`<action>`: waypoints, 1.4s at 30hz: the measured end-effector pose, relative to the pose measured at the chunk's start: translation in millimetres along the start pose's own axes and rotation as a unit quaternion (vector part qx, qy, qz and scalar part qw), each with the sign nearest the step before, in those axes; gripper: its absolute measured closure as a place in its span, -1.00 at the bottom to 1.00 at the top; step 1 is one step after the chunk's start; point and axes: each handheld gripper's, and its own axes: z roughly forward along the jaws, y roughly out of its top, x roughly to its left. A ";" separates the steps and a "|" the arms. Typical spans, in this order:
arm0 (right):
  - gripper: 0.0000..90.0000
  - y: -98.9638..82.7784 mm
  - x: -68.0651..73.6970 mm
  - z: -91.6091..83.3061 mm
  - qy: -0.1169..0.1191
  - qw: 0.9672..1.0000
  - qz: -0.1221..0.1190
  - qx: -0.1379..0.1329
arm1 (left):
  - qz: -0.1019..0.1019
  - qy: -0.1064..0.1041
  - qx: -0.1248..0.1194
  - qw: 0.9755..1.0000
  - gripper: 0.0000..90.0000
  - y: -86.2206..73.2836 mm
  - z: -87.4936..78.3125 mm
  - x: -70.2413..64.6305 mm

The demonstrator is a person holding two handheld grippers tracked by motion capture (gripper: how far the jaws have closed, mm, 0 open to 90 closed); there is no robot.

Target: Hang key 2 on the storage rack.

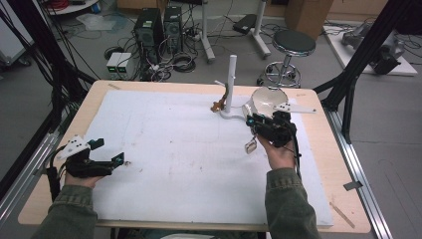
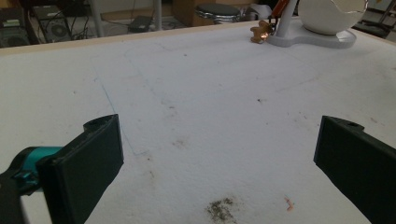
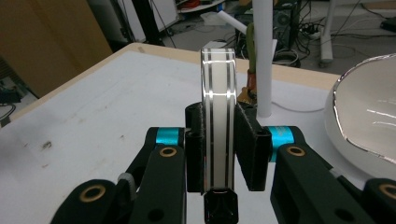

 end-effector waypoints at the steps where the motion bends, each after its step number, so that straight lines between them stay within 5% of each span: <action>1: 0.66 1.8 -0.3 1.0 -0.002 1.000 -0.002 -0.001 | -0.001 0.000 -0.001 1.000 -0.96 0.0 0.1 -0.2; 15: 0.66 40.8 -1.9 13.6 0.003 0.999 -0.024 -0.024 | -0.005 0.001 -0.003 1.000 -0.96 -0.1 0.6 0.4; 42: 0.66 109.4 -3.1 34.5 0.071 0.995 -0.060 -0.031 | -0.002 0.001 -0.003 1.000 -0.96 -0.2 1.2 0.6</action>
